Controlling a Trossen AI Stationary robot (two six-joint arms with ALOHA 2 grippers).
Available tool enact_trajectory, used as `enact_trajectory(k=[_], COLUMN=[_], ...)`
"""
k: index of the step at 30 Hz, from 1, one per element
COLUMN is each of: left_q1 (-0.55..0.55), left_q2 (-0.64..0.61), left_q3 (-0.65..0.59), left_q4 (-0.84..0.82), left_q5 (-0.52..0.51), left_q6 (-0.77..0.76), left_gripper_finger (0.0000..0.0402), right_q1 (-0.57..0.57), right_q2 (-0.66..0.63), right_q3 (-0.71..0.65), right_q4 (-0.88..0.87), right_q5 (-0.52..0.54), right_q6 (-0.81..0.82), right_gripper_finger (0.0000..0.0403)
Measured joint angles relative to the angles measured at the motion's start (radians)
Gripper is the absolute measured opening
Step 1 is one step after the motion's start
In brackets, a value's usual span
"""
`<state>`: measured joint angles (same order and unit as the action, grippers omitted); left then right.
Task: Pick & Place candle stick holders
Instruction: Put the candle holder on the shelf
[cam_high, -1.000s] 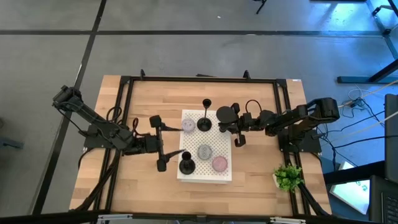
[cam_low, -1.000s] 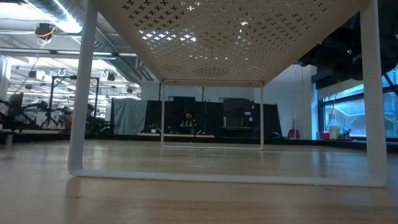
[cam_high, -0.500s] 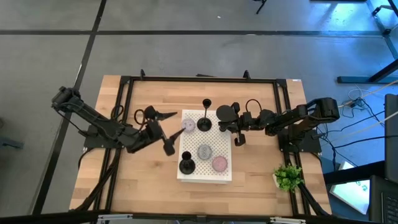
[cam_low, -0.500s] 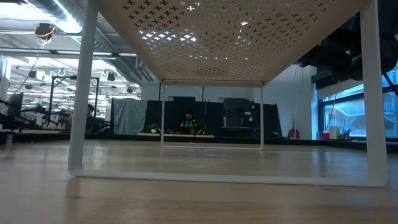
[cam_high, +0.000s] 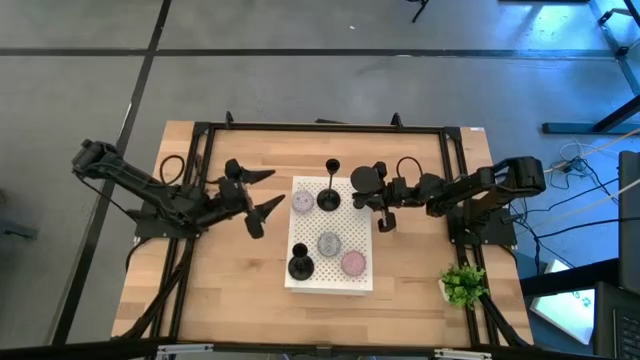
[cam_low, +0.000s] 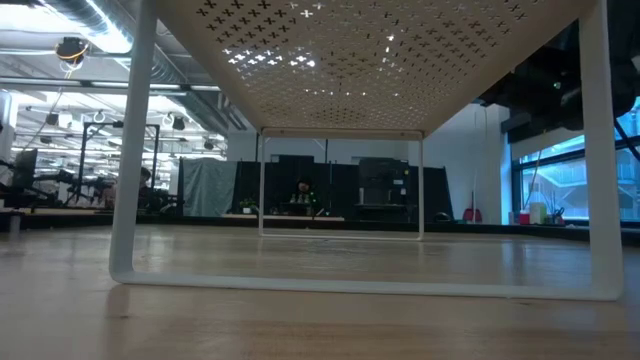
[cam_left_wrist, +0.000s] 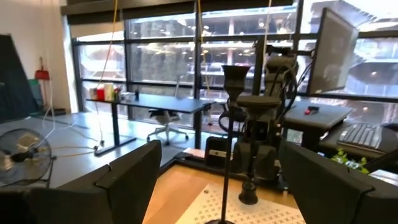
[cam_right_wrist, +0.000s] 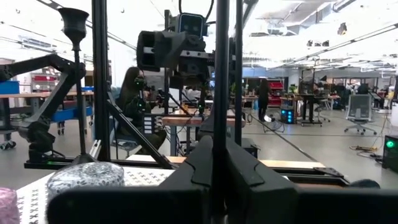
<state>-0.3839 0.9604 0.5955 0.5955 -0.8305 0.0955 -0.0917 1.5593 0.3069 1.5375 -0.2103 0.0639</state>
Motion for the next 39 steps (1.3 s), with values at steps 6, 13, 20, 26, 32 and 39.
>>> enact_trajectory(k=[6, 13, 20, 26, 32, 39], left_q1=[0.0, 0.0, 0.0, 0.0, 0.0, 0.0], left_q2=[-0.021, -0.021, -0.021, -0.02, -0.02, -0.02], left_q3=[-0.014, -0.014, -0.014, -0.014, -0.014, -0.014], left_q4=[0.015, 0.031, 0.032, 0.034, 0.037, 0.029], left_q5=[0.072, 0.149, 0.173, 0.175, 0.181, 0.208], left_q6=[0.012, 0.02, 0.022, 0.023, 0.022, 0.009], left_gripper_finger=[0.0322, 0.0322, 0.0322, 0.0322, 0.0322, 0.0322], right_q1=[-0.007, -0.006, -0.006, -0.01, -0.064, -0.099], right_q2=[0.0, 0.0, 0.0, 0.0, 0.0, -0.031], right_q3=[0.0, -0.002, -0.013, -0.013, -0.013, -0.022], right_q4=[-0.01, -0.008, -0.01, -0.004, 0.019, 0.013], right_q5=[-0.001, -0.011, -0.009, -0.003, 0.0, -0.109], right_q6=[0.0, -0.001, -0.008, -0.013, 0.015, 0.06], right_gripper_finger=[0.0014, 0.0014, 0.0014, 0.0014, 0.0014, 0.0014])
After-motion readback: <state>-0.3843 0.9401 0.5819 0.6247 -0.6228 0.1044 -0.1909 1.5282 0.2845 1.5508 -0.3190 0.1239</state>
